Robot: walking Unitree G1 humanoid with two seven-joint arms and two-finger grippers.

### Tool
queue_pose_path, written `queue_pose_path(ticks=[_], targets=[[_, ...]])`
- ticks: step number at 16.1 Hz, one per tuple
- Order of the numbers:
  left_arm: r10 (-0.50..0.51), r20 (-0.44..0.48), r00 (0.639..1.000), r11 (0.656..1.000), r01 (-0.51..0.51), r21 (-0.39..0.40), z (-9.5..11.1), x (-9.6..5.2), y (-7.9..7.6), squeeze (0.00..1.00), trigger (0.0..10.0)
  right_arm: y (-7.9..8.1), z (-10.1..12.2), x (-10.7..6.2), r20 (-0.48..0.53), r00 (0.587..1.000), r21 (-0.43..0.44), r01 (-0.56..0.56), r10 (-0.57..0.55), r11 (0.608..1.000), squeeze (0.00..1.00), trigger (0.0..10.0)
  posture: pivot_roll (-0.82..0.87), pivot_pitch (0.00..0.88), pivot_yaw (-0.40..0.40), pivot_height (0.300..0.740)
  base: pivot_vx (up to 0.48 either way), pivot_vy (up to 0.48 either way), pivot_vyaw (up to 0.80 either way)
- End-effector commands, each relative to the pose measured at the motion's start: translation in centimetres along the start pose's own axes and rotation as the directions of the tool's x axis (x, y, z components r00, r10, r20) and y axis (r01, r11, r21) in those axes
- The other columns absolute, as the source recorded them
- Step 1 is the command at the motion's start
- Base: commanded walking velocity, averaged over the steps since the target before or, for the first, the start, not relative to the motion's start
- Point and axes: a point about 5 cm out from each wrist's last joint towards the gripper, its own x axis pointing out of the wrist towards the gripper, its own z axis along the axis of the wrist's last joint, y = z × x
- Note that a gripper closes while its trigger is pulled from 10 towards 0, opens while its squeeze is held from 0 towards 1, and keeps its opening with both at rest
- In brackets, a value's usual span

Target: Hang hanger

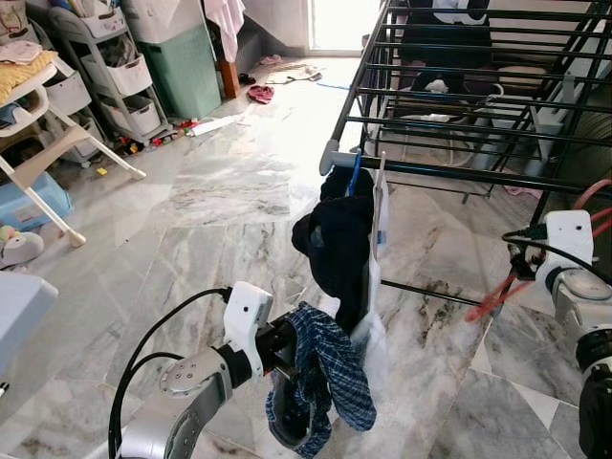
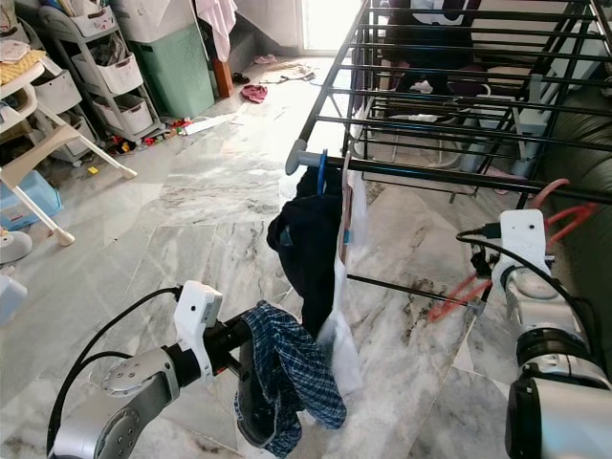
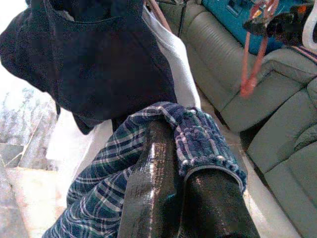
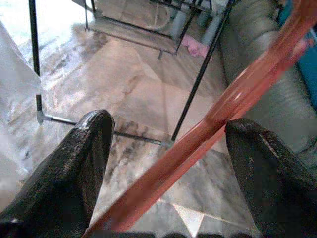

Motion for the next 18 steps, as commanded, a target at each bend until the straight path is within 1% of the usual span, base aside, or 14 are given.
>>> queue_pose_path(ticks=[1, 5, 7, 8, 9, 11, 15, 16, 17, 18], targets=[[0.001, -0.005, 1.000, 1.000, -0.001, 0.021, 0.1, -0.1, 0.2, 0.00, 10.0, 0.4, -0.9, 0.0, -0.041, 0.999, 0.007, 0.008, -0.007, 1.000, 0.00, 10.0, -0.08, 0.056, 0.067, 0.740, 0.000, 0.000, 0.00], [0.002, -0.011, 1.000, 1.000, -0.002, 0.022, 0.0, -0.2, 0.2, 0.00, 10.0, 1.2, -1.4, 0.0, -0.058, 0.998, 0.020, 0.006, -0.005, 1.000, 0.00, 10.0, -0.08, 0.061, 0.070, 0.740, 0.000, 0.000, 0.00], [0.002, -0.017, 1.000, 1.000, -0.001, 0.022, -0.1, -0.3, 0.2, 0.00, 10.0, 1.5, -1.5, 0.0, -0.061, 0.998, 0.045, 0.003, -0.001, 0.999, 0.00, 10.0, -0.08, 0.064, 0.074, 0.740, 0.000, 0.000, 0.00], [0.001, -0.018, 1.000, 1.000, -0.001, 0.021, -0.1, -0.3, 0.2, 0.00, 10.0, 1.5, -1.5, 0.0, -0.062, 0.998, 0.048, 0.006, -0.003, 0.999, 0.00, 4.7, -0.08, 0.066, 0.076, 0.740, 0.000, 0.000, 0.00], [0.001, -0.019, 1.000, 1.000, 0.000, 0.021, -0.1, -0.3, 0.1, 0.00, 10.0, 1.4, -1.4, 0.0, -0.062, 0.998, 0.051, 0.007, -0.004, 0.999, 0.00, 2.6, -0.08, 0.066, 0.075, 0.740, 0.000, 0.000, 0.00], [-0.001, -0.022, 1.000, 1.000, 0.001, 0.022, -0.1, -0.3, 0.2, 0.00, 10.0, 1.3, -0.6, 0.2, -0.051, 0.999, 0.046, 0.008, -0.005, 0.999, 0.00, 0.0, -0.08, 0.071, 0.079, 0.740, 0.000, 0.000, 0.00], [-0.003, -0.027, 1.000, 1.000, 0.004, 0.022, -0.2, -0.4, 0.1, 0.00, 10.0, 0.9, 0.7, 0.4, -0.037, 0.999, 0.045, 0.036, -0.035, 0.998, 0.00, 0.0, -0.07, 0.070, 0.076, 0.740, 0.000, 0.000, 0.00], [-0.002, -0.027, 1.000, 1.000, 0.003, 0.022, -0.2, -0.4, 0.1, 0.00, 10.0, 0.9, 0.8, 0.4, -0.038, 0.998, 0.048, 0.045, -0.043, 0.998, 0.00, 0.0, -0.07, 0.069, 0.075, 0.740, 0.000, 0.000, 0.00], [0.001, -0.026, 1.000, 1.000, 0.000, 0.022, -0.2, -0.4, 0.1, 0.00, 10.0, 0.9, 0.7, 0.4, -0.046, 0.997, 0.073, 0.062, -0.059, 0.995, 0.00, 0.0, -0.07, 0.069, 0.075, 0.740, 0.000, 0.000, 0.00], [0.003, -0.026, 1.000, 1.000, -0.003, 0.022, -0.2, -0.5, 0.2, 0.00, 10.0, 0.8, 0.6, 0.3, -0.052, 0.996, 0.068, 0.076, -0.073, 0.995, 0.00, 0.0, -0.06, 0.065, 0.074, 0.740, 0.000, 0.000, 0.00]])
